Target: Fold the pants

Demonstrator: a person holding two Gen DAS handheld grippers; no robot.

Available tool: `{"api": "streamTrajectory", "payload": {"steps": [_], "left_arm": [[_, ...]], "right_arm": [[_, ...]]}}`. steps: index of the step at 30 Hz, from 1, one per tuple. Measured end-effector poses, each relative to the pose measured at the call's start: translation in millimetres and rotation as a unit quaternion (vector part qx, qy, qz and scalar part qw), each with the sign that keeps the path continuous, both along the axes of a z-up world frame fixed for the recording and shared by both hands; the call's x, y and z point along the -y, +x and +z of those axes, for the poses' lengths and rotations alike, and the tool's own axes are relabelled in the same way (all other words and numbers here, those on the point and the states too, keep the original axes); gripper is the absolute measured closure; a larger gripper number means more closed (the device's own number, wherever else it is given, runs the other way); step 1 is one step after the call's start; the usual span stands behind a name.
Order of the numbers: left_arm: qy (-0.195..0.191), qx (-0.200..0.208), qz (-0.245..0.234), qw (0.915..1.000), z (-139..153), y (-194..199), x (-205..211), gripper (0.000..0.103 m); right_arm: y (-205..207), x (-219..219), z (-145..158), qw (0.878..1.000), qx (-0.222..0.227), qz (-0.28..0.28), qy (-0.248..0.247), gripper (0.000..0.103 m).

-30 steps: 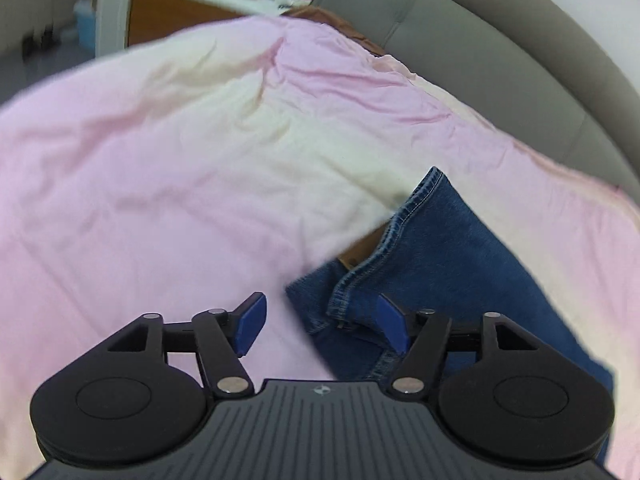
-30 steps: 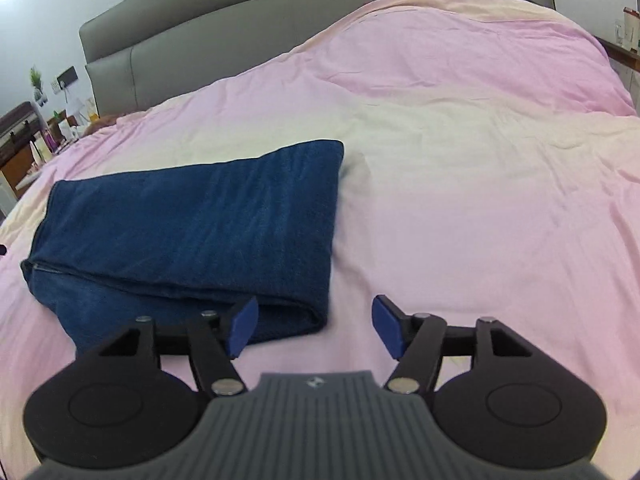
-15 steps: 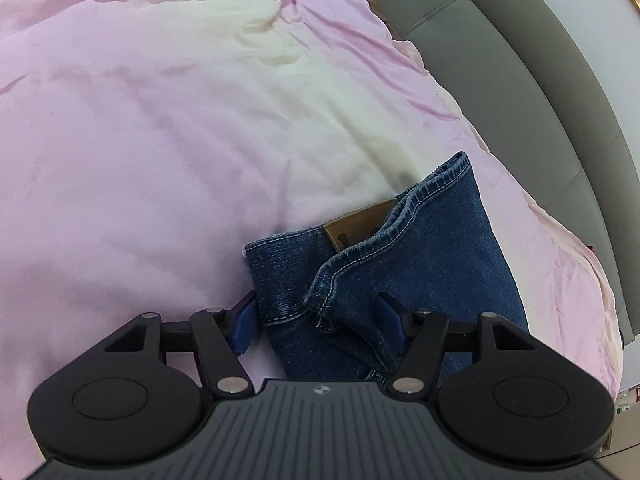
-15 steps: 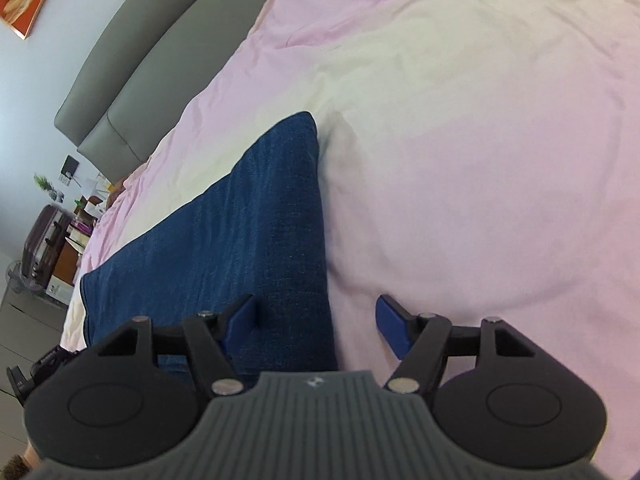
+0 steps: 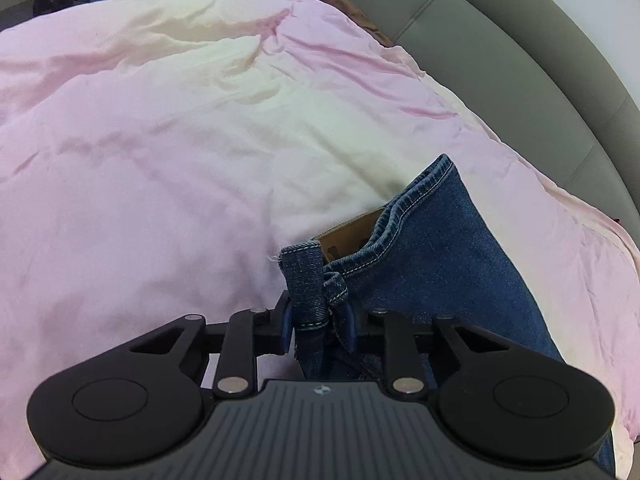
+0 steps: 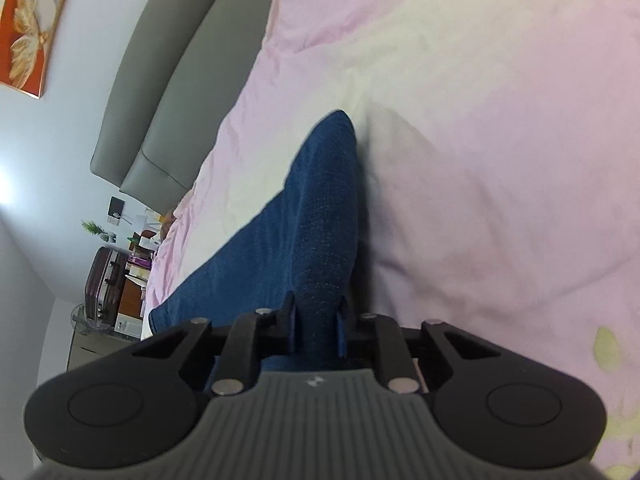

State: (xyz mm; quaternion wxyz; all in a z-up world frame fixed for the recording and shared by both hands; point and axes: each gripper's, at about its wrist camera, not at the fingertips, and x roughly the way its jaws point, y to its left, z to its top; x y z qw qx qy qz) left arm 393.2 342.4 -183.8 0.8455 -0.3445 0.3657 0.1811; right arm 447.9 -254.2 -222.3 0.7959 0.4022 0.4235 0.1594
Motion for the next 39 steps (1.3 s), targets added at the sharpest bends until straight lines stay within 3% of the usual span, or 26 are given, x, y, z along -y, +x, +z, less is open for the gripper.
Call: {"api": "streamTrajectory", "payload": {"steps": [5,8,13,17,19,21,24,26,32,39], "left_arm": [[0.001,-0.003,-0.017,0.9998,30.7,-16.4,32.1,0.079],[-0.005,-0.001,-0.048,0.9988,44.0,-34.1,70.3,0.079],[-0.043,-0.007,-0.102,0.9938,48.9,-82.2,147.2,0.080],[-0.017,0.001,-0.165,0.9862,55.5,-131.1,222.6,0.080],[-0.027,0.000,-0.181,0.9831,56.4,-152.2,250.2,0.080],[-0.036,-0.003,-0.192,0.9806,53.4,-165.4,269.4,0.080],[-0.007,-0.014,-0.204,0.9788,46.1,-174.4,293.3,0.080],[0.010,-0.027,-0.199,0.9797,37.6,-175.8,298.4,0.080],[-0.001,-0.065,-0.186,0.9805,11.8,-169.3,297.5,0.073],[0.098,-0.101,-0.208,0.9679,-1.5,-158.3,319.9,0.059]], "right_arm": [[-7.4,5.6,54.4,1.000,0.007,-0.007,-0.012,0.092],[-25.5,32.0,83.0,0.999,0.020,-0.016,-0.028,0.092],[-82.3,116.4,110.4,0.996,-0.014,-0.057,-0.062,0.092],[-147.0,192.2,115.1,0.992,-0.031,-0.099,-0.068,0.092],[-179.0,223.8,118.9,0.990,-0.029,-0.115,-0.075,0.092],[-209.7,255.8,116.5,0.987,-0.035,-0.135,-0.080,0.092],[-241.7,289.7,98.6,0.981,-0.059,-0.161,-0.087,0.092],[-251.9,299.7,77.6,0.979,-0.082,-0.167,-0.087,0.092],[-257.0,305.5,25.0,0.972,-0.133,-0.158,-0.114,0.091],[-245.7,280.1,3.2,0.960,-0.144,-0.128,-0.205,0.088]]}}
